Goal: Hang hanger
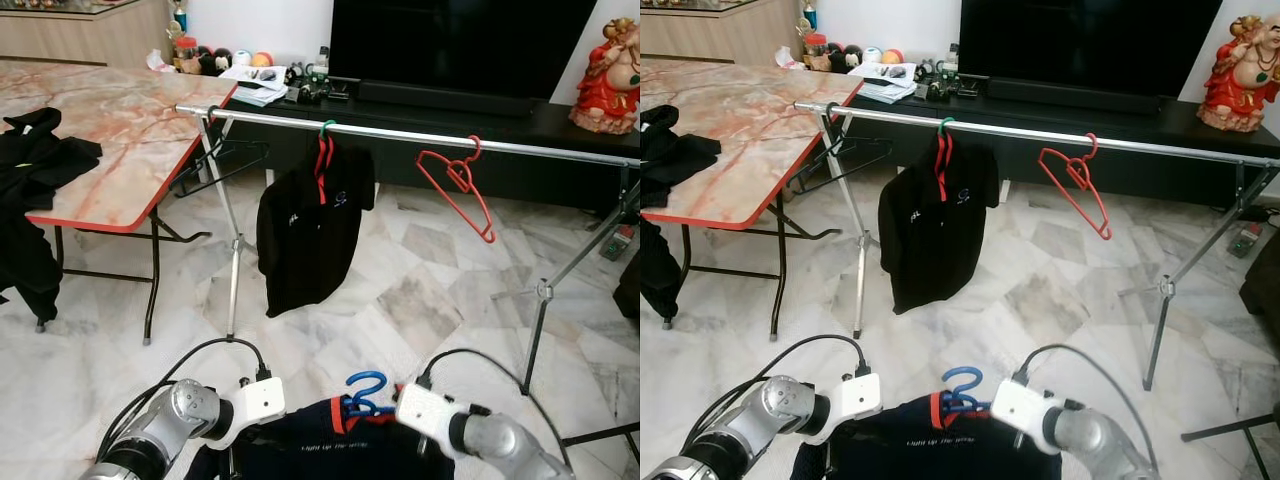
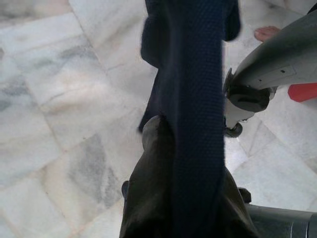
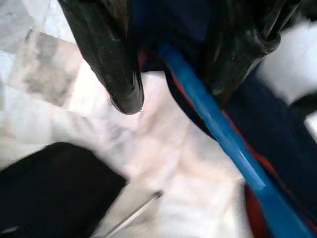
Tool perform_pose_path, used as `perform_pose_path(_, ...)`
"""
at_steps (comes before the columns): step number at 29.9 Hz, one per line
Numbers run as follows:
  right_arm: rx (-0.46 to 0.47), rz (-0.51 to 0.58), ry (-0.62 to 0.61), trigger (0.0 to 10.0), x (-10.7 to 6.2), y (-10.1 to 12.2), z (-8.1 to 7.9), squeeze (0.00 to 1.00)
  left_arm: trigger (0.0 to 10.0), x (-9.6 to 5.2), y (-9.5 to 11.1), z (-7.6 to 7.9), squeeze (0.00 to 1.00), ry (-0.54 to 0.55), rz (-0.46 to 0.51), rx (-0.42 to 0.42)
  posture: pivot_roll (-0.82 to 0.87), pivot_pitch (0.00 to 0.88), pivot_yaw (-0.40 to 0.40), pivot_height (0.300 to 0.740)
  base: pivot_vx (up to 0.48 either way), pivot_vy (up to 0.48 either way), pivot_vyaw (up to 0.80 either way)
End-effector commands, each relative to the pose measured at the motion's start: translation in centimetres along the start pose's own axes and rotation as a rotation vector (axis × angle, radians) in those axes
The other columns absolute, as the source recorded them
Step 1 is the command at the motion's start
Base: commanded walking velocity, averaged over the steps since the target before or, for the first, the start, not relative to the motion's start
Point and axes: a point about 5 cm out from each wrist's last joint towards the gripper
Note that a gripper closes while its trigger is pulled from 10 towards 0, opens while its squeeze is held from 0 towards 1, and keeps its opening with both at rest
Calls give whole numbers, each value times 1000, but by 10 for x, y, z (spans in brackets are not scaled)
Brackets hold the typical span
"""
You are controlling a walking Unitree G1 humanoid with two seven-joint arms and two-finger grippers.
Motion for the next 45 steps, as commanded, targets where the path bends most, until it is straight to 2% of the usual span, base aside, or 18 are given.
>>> perform_pose_path(1, 46, 85, -72, 10000, -11, 17, 23, 0, 0, -7, 2, -5, 0, 3, 23, 30, -22, 53, -57, 740, 0, 0, 0)
perform_pose_path(5, 78, 140, -9, 10000, -22, 28, 31, 0, 0, -9, -1, 0, 0, -37, 8, 52, -24, 53, -57, 740, 0, 0, 0)
perform_pose_path(9, 57, 108, 35, 10000, -31, 24, 33, 0, 0, -15, -5, -1, 0, -32, -6, 51, -26, 54, -59, 740, 0, 0, 0)
perform_pose_path(16, 80, 53, -34, 10000, -41, 8, 41, 0, 0, -23, -10, -5, 0, -7, -26, 38, -24, 55, -60, 740, 0, 0, 0)
perform_pose_path(20, 222, 138, -49, 10000, -49, 12, 46, 0, 0, -23, -13, -1, 0, -24, -43, 44, -31, 53, -54, 740, 0, 0, 0)
perform_pose_path(25, 147, 61, 68, 10000, -53, 1, 33, 0, 0, -23, -12, -4, 0, 3, -31, 29, -35, 51, -57, 740, 0, 0, 0)
perform_pose_path(27, 132, -22, 45, 10000, -52, -15, 30, 0, 0, -27, -6, -11, 0, 27, 20, 0, -30, 50, -60, 740, 0, 0, 0)
perform_pose_path(29, 144, -34, 32, 10000, -51, -18, 30, 0, 0, -29, -4, -12, 0, 25, 36, -2, -27, 50, -60, 740, 0, 0, 0)
perform_pose_path(32, 154, -42, -5, 10000, -49, -21, 31, 0, 0, -32, -4, -14, 0, 20, 37, 7, -24, 48, -59, 740, 0, 0, 0)
perform_pose_path(33, 181, -37, -148, 10000, -46, -23, 40, 0, 0, -36, -4, -15, 0, 10, 36, 9, -24, 47, -58, 740, 0, 0, 0)
perform_pose_path(35, 207, -30, -194, 10000, -44, -24, 43, 0, 0, -37, -3, -15, 0, 4, 39, 8, -25, 46, -58, 740, 0, 0, 0)
perform_pose_path(36, 275, -4, -211, 10000, -42, -25, 43, 0, 0, -39, -2, -16, 0, 1, 47, 6, -24, 44, -57, 740, 0, 0, 0)
perform_pose_path(39, 293, -1, -209, 10000, -41, -28, 40, 0, 0, -41, 0, -17, 0, 2, 60, 2, -20, 42, -57, 740, 0, 0, 0)
perform_pose_path(40, 293, -6, -219, 10000, -40, -30, 39, 624, 0, -42, 2, -18, 0, 1, 70, 2, -19, 40, -56, 740, 0, 0, 0)
perform_pose_path(41, 343, -5, -242, 10000, -39, -36, 38, 1000, 0, -43, 5, -19, 0, -7, 91, 0, -19, 37, -55, 740, 0, 0, 0)
perform_pose_path(43, 361, -5, -253, 10000, -39, -37, 37, 1000, 0, -43, 7, -19, 0, -11, 98, -2, -19, 37, -55, 740, 0, 0, 0)
perform_pose_path(44, 424, 2, -253, 10000, -36, -42, 34, 875, 0, -44, 8, -19, 0, -17, 105, -3, -16, 32, -54, 740, 0, 0, 0)
perform_pose_path(45, 443, 3, -248, 10000, -35, -43, 32, 875, 0, -44, 9, -19, 0, -18, 107, -3, -15, 32, -54, 740, 0, 0, 0)
Point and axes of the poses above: a point about 5 cm out from each wrist's last joint towards the gripper, its own x axis pointing out of the wrist towards the gripper, its own y axis along the axis of the wrist's last joint, z = x × y, and after that the axes turned 14 degrees about x, right-handed
